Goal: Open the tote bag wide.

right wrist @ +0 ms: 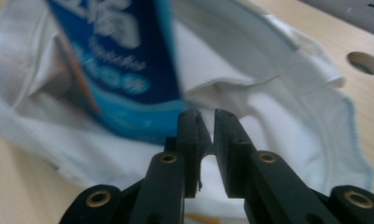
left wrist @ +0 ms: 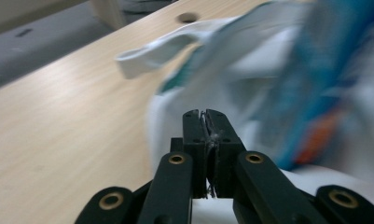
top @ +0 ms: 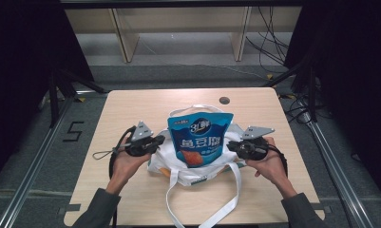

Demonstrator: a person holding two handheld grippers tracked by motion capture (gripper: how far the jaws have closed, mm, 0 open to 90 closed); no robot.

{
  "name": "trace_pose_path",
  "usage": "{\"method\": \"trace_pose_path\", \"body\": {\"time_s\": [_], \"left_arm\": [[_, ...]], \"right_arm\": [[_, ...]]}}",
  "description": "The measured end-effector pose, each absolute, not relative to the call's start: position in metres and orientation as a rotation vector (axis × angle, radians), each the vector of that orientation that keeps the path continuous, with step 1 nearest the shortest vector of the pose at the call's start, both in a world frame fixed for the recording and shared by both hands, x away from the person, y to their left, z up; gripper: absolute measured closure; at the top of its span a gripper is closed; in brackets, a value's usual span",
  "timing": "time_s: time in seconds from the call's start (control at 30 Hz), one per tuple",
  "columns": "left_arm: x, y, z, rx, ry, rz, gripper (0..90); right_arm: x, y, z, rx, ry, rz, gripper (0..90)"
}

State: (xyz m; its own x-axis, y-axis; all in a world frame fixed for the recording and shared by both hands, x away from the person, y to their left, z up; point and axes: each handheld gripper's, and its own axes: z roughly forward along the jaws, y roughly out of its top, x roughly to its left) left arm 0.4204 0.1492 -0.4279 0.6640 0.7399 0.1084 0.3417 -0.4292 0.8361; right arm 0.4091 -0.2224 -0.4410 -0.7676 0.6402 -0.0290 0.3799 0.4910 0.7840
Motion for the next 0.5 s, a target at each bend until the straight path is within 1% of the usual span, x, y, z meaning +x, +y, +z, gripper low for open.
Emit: {"method": "trace_pose_path", "body": {"time_s": [0.07,0.13,0.17,0.23,0.3,0.33,0.37,0.4,0.43,0.47,0.5], "left_arm": [[0.437,0.148,-0.436,2.008,0.860,0.565,88.1],[0.447,0.148,-0.444,2.029,0.894,0.599,88.9],[0.452,0.150,-0.449,2.049,0.907,0.596,89.0],[0.460,0.153,-0.461,2.048,0.948,0.567,89.3],[0.467,0.158,-0.476,2.086,1.007,0.508,89.5],[0.470,0.158,-0.486,2.107,1.037,0.520,89.5],[0.475,0.159,-0.498,2.141,1.036,0.499,89.6],[0.479,0.159,-0.510,2.139,1.058,0.446,89.6],[0.482,0.161,-0.517,2.107,1.077,0.424,89.6],[0.483,0.161,-0.517,2.087,1.089,0.402,89.6],[0.483,0.160,-0.515,2.105,1.080,0.418,89.6]], "right_arm": [[0.403,-0.220,-0.445,0.824,2.441,1.149,82.3],[0.396,-0.218,-0.450,0.858,2.482,1.116,83.0],[0.397,-0.218,-0.454,0.814,2.485,1.094,83.5],[0.394,-0.217,-0.464,0.814,2.493,1.062,84.3],[0.393,-0.218,-0.476,0.826,2.516,0.999,85.5],[0.393,-0.218,-0.484,0.830,2.539,0.960,86.1],[0.393,-0.217,-0.493,0.838,2.556,0.932,87.2],[0.392,-0.216,-0.499,0.838,2.583,0.926,89.3],[0.392,-0.215,-0.502,0.847,2.572,0.944,89.5],[0.392,-0.215,-0.499,0.838,2.589,0.918,89.5],[0.393,-0.215,-0.501,0.831,2.575,0.932,89.5]]}}
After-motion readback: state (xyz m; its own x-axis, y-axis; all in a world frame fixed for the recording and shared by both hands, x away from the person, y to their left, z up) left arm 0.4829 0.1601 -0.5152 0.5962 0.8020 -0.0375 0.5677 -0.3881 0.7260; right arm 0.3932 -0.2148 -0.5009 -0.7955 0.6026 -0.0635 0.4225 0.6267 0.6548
